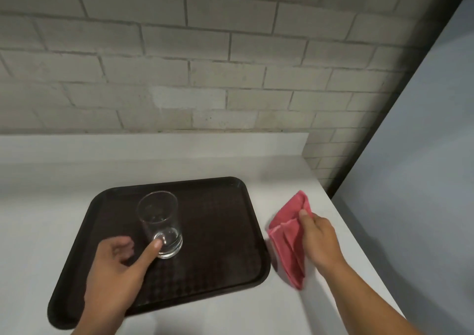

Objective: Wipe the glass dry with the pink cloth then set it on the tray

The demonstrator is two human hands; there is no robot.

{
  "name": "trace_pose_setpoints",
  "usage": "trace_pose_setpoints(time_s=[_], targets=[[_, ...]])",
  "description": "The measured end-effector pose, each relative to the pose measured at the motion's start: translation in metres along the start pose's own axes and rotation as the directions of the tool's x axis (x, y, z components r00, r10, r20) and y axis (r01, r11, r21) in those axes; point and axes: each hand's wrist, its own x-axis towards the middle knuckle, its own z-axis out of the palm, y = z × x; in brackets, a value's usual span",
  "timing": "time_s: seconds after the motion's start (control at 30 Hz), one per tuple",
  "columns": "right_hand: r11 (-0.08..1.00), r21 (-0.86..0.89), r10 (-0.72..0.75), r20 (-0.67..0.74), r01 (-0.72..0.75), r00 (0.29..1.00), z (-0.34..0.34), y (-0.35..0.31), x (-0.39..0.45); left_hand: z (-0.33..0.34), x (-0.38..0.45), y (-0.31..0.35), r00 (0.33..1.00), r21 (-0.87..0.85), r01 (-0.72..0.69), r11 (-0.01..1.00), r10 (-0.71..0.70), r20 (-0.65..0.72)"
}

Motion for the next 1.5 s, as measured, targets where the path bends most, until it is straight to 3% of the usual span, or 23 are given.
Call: trace_pose_setpoints(time_s=[0.07, 0.13, 0.2, 0.27, 0.33, 0.4, 0.47, 0.53, 0.6, 0.7, 0.73, 0.77, 0.87, 0.93, 1.0, 1.17, 1.27, 1.33, 1.43, 1.5], targets=[[0.873, 0.442, 0.204, 0.050, -0.205, 0.978, -0.005, -0.007, -0.001, 0.006, -0.011, -0.001, 1.000, -0.009, -0.011, 1.000, 0.011, 0.030], [0.606, 0.718, 0.293, 0.199, -0.343, 0.935, -0.005, -0.012, -0.004, 0.025, -0.022, 0.001, 0.968, -0.039, 0.021, 0.999, -0.011, 0.250], [0.362, 0.824, 0.255, 0.363, -0.436, 0.897, -0.003, -0.017, -0.008, 0.058, -0.035, 0.015, 0.882, -0.072, 0.065, 0.995, -0.023, 0.471], [0.268, 0.825, 0.161, 0.471, -0.498, 0.867, 0.000, -0.020, -0.012, 0.095, -0.047, 0.034, 0.784, -0.126, 0.172, 0.977, -0.058, 0.618], [0.323, 0.809, 0.055, 0.502, -0.491, 0.863, 0.003, -0.024, -0.018, 0.125, -0.056, 0.054, 0.697, -0.194, 0.291, 0.937, -0.069, 0.713], [0.451, 0.786, -0.037, 0.489, -0.423, 0.871, -0.001, -0.024, -0.019, 0.143, -0.061, 0.065, 0.674, -0.248, 0.277, 0.928, -0.004, 0.739], [0.612, 0.724, -0.079, 0.456, -0.318, 0.886, -0.013, -0.017, -0.015, 0.149, -0.060, 0.066, 0.698, -0.276, 0.171, 0.946, 0.082, 0.711], [0.743, 0.633, -0.100, 0.429, -0.219, 0.898, -0.031, -0.007, -0.011, 0.152, -0.058, 0.063, 0.672, -0.260, -0.035, 0.965, 0.215, 0.708], [0.776, 0.604, -0.138, 0.444, -0.182, 0.885, -0.049, 0.005, -0.008, 0.152, -0.061, 0.064, 0.555, -0.263, -0.154, 0.953, 0.303, 0.775], [0.790, 0.584, -0.156, 0.490, -0.189, 0.858, -0.074, 0.018, -0.001, 0.156, -0.060, 0.069, 0.373, -0.238, -0.122, 0.964, 0.266, 0.889], [0.812, 0.555, -0.143, 0.488, -0.180, 0.861, -0.079, 0.020, 0.003, 0.160, -0.059, 0.070, 0.370, -0.221, -0.096, 0.971, 0.240, 0.898], [0.845, 0.510, -0.116, 0.470, -0.162, 0.875, -0.081, 0.022, 0.008, 0.165, -0.058, 0.071, 0.412, -0.202, -0.047, 0.978, 0.203, 0.889], [0.955, 0.284, -0.029, 0.368, -0.083, 0.929, -0.069, 0.027, 0.025, 0.191, -0.054, 0.067, 0.629, -0.063, 0.022, 0.998, 0.035, 0.776], [0.992, 0.124, -0.009, 0.326, -0.033, 0.945, -0.053, 0.034, 0.037, 0.206, -0.050, 0.061, 0.734, 0.045, -0.070, 0.997, 0.021, 0.679], [0.999, -0.030, -0.003, 0.288, 0.012, 0.958, -0.039, 0.041, 0.049, 0.215, -0.045, 0.059, 0.785, 0.205, -0.256, 0.945, 0.079, 0.614], [0.940, -0.327, -0.032, 0.205, 0.099, 0.978, -0.016, 0.036, 0.065, 0.221, -0.040, 0.063, 0.764, 0.313, -0.434, 0.845, 0.161, 0.625], [0.811, -0.532, -0.230, 0.095, 0.245, 0.968, -0.002, 0.031, 0.054, 0.208, -0.037, 0.064, 0.746, 0.291, -0.496, 0.818, 0.230, 0.625], [0.721, -0.575, -0.314, 0.228, 0.388, 0.922, 0.011, 0.038, 0.039, 0.194, -0.034, 0.062, 0.738, 0.266, -0.521, 0.811, 0.272, 0.618], [0.634, -0.616, -0.183, 0.468, 0.468, 0.865, 0.031, 0.056, 0.023, 0.173, -0.028, 0.055, 0.740, 0.245, -0.517, 0.820, 0.285, 0.609], [0.577, -0.661, -0.130, 0.505, 0.479, 0.853, 0.040, 0.063, 0.022, 0.162, -0.022, 0.045, 0.752, 0.236, -0.480, 0.845, 0.258, 0.606]])
